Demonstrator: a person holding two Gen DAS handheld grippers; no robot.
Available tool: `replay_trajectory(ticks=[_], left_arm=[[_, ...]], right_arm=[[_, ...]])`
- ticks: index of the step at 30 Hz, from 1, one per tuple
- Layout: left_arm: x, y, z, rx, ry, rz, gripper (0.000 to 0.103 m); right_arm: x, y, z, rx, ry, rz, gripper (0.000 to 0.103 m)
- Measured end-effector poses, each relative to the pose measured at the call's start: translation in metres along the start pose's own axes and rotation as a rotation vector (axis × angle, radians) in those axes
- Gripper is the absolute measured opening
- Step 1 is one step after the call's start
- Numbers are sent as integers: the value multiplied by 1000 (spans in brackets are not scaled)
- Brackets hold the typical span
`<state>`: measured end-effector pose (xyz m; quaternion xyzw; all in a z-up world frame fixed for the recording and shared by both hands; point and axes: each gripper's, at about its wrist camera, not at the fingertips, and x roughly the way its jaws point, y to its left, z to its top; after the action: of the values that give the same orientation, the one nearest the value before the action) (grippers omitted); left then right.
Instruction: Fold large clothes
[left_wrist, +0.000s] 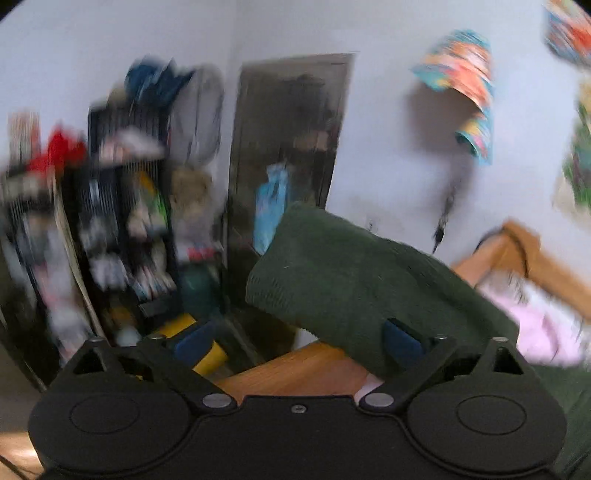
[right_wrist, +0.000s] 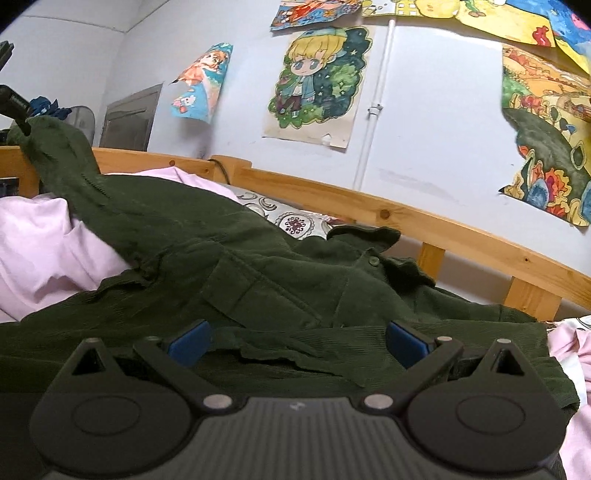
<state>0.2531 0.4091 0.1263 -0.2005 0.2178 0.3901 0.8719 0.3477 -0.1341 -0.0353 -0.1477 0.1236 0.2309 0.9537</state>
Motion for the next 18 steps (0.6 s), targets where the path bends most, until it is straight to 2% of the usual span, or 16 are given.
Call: replay_trajectory(ticks=[2,4,6,7,8,10,11,15,17,18], left_arm=[[10,5,3,-65,24,-51,94],[19,6,8,-116,52,-94,87],[22,0,4,-145,73,-113,67],[22,-4,3,-142,52,-108,60],[22,-8,2,-140,30,-95,44],[12,-13,-1,-149,-11,-73,35],[6,-16,-3,-144,-38,-73,27],[-31,-48,-6,-9,-214,-64,21],[-59,-69,-9,65,-312,-115,21],[-75,-80,-10,103,-361,-163,21]], right_arm=[[0,1,2,2,5,1,103],[0,0,3,4,4,1,103],[-1,-1,5,9,0,-5,103],[-1,-2,5,13,1,-7,103],[-2,-2,5,19,3,-10,103],[-2,-3,6,30,7,-12,103],[-2,-4,6,31,9,-12,103],[-3,-5,8,32,8,-14,103],[-3,-4,9,31,6,-10,103],[-3,-4,10,28,4,-11,103]])
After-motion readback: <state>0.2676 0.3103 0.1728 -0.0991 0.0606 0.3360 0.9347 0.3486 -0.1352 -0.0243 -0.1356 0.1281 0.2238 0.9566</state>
